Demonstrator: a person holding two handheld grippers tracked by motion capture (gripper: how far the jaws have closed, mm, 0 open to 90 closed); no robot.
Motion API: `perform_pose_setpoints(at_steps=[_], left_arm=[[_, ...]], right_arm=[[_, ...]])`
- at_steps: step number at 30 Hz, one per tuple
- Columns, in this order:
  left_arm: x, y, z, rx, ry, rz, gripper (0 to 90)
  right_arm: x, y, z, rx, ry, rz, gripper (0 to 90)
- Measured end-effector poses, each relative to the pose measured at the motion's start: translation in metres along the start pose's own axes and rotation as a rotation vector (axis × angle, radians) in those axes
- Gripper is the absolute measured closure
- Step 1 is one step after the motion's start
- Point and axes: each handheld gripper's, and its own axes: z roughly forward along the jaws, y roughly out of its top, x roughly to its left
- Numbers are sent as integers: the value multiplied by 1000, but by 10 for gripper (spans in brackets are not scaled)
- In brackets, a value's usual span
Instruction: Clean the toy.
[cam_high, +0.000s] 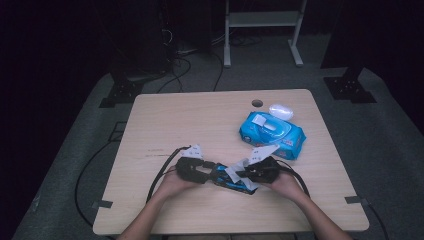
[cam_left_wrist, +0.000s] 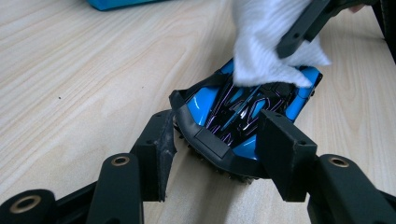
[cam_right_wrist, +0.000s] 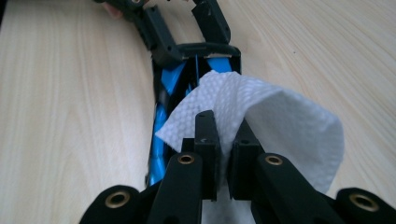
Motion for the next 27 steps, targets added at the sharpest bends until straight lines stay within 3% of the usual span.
perform_pose_setpoints(at_steps=[3, 9, 12, 18, 27], left_arm=[[1, -1, -1, -2, -3, -6, 469], [0, 0, 0, -1, -2, 5, 468], [0, 0, 0, -1, 2, 7, 469], [0, -1, 1, -4, 4, 9, 469], [-2, 0, 2, -6, 6, 15, 464]], right_arm=[[-2, 1, 2, -4, 9, 9, 837], [-5, -19, -14, 53, -11, 34, 837], [-6, -21, -18, 64, -13, 41, 837], [-5, -1, -1, 67, -38, -7, 837], [-8, 36, 42, 53, 17, -1, 842]])
